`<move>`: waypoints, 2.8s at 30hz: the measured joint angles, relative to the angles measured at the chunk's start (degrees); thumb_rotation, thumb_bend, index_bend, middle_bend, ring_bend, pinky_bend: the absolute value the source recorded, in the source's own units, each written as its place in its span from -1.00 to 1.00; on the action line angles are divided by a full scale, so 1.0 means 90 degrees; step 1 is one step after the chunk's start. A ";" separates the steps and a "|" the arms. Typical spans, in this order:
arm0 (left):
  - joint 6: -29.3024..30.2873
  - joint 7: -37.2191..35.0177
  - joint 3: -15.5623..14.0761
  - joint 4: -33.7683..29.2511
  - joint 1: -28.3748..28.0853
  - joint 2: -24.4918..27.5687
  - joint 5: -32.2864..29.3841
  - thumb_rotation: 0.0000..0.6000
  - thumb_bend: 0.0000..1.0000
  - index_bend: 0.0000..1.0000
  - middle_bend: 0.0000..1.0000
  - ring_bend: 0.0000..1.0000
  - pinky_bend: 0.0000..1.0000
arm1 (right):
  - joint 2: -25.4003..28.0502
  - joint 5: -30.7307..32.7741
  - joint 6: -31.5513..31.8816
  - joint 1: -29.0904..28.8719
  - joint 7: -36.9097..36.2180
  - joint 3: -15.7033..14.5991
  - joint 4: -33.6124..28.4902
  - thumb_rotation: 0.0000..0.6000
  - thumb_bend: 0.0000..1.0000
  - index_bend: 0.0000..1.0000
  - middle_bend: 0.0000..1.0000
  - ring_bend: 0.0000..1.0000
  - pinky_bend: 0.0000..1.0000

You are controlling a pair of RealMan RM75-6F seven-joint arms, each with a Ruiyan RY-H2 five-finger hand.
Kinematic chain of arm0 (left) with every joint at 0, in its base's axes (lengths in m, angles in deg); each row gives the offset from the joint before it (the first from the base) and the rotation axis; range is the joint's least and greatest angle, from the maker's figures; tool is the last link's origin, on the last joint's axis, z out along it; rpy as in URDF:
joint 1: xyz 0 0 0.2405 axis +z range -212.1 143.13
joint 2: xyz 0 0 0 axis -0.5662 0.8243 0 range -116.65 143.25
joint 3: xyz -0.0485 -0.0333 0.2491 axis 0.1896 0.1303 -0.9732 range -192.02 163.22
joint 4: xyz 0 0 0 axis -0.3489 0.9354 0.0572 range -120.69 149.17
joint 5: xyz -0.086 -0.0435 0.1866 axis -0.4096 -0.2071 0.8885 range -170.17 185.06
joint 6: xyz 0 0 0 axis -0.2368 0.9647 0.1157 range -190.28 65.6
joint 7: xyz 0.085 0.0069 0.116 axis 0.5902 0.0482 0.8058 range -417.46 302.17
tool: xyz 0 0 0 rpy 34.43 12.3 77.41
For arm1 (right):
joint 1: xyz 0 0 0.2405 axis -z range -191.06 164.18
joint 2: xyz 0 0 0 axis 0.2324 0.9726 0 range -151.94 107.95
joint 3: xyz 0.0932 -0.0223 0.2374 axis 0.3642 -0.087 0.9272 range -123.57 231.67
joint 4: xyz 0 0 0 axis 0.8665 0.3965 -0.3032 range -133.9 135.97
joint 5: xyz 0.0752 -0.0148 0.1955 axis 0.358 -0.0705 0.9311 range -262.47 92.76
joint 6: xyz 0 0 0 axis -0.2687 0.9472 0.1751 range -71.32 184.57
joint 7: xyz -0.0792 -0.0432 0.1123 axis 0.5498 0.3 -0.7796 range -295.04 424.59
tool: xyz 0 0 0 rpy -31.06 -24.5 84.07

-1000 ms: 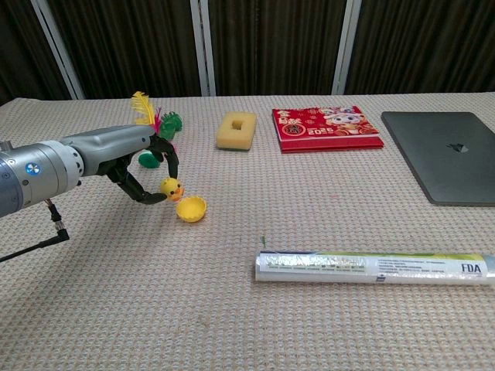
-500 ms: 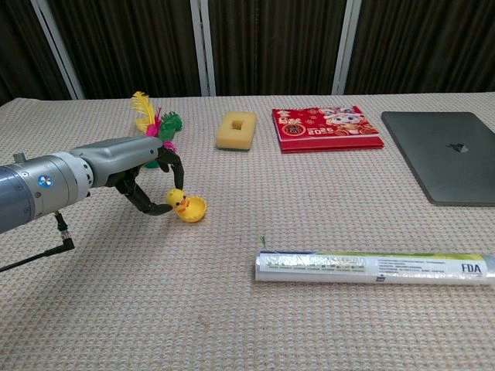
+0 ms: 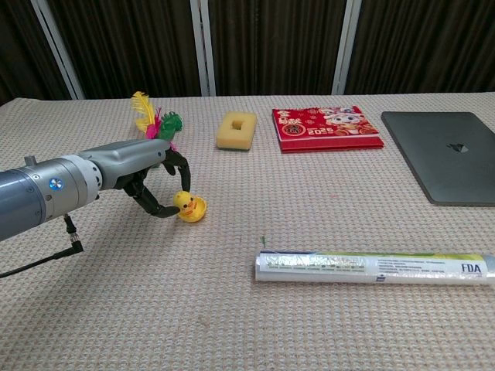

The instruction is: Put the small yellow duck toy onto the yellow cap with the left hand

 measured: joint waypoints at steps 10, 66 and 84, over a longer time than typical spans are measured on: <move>-0.0070 0.0018 -0.0036 0.0124 -0.0019 -0.0067 -0.0139 1.00 -0.30 -0.05 -0.59 -0.61 -0.75 | 0.0003 -0.0015 -0.0022 -0.0017 -0.0035 -0.0009 0.0003 1.00 -0.94 -0.09 -0.65 -1.00 -1.00; 0.0380 -0.0814 -0.0078 0.0239 0.0283 0.0496 0.0876 1.00 -0.56 -0.49 -0.61 -0.60 -0.71 | 0.0030 -0.0066 -0.0050 -0.0048 -0.0137 -0.0061 0.0028 1.00 -0.95 -0.09 -0.65 -1.00 -1.00; 0.2566 -0.2574 -0.0852 -0.0412 0.1922 0.2529 0.3097 1.00 -0.53 -0.56 -0.81 -0.79 -0.87 | -0.0009 -0.0098 0.0001 -0.0051 0.0097 -0.0048 0.0042 1.00 -0.95 -0.09 -0.65 -1.00 -1.00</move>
